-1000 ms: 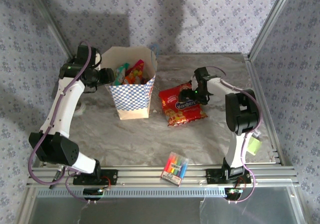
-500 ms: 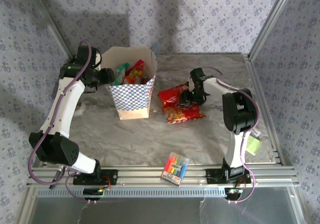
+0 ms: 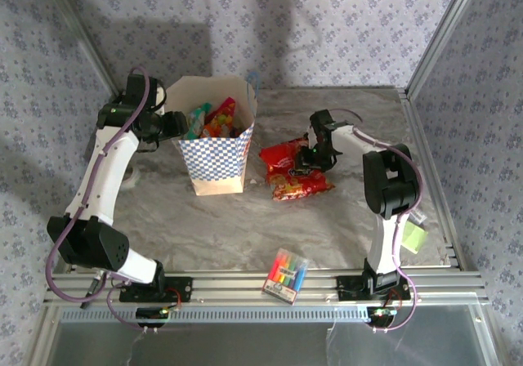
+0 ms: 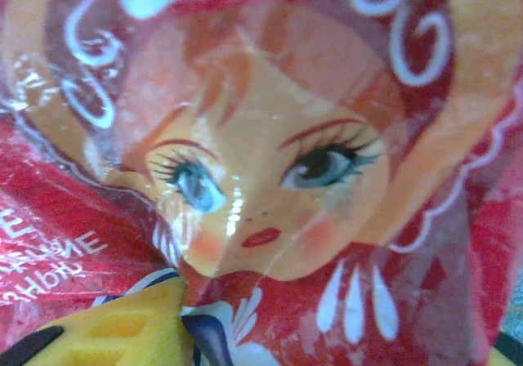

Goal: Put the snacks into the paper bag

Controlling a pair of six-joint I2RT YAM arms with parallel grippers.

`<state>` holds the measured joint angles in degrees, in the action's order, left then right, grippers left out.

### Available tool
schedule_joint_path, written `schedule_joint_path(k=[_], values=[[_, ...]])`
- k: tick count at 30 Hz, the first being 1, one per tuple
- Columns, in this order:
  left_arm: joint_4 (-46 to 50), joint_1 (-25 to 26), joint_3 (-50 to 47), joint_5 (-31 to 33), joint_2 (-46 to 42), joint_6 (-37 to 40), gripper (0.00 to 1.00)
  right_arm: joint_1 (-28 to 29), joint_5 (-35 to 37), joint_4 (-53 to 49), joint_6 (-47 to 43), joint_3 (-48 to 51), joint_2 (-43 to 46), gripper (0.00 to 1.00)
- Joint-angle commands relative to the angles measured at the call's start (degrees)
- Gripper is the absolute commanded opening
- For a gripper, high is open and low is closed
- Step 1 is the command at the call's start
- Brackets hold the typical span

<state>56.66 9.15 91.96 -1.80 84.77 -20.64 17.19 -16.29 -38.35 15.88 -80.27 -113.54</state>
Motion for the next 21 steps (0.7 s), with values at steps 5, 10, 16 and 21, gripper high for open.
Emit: schedule_joint_path(k=[5,10,16,21], values=[[0.8,0.4,0.5,1.3,-1.9,0.0,0.62,-0.1,2.0,-4.4,0.7,-1.6,-3.1,0.39],[0.7,0.4,0.3,1.3,-2.0,-0.1,0.63,-0.8,-0.3,-4.2,1.2,-1.6,-2.7,0.21],[0.7,0.4,0.5,1.2,-1.9,-0.1,0.63,-1.7,1.0,-5.1,1.0,-1.3,-0.5,0.02],[0.5,0.4,0.7,0.9,-2.0,-0.1,0.63,-2.0,0.6,-5.5,1.7,-1.6,2.1,0.00]])
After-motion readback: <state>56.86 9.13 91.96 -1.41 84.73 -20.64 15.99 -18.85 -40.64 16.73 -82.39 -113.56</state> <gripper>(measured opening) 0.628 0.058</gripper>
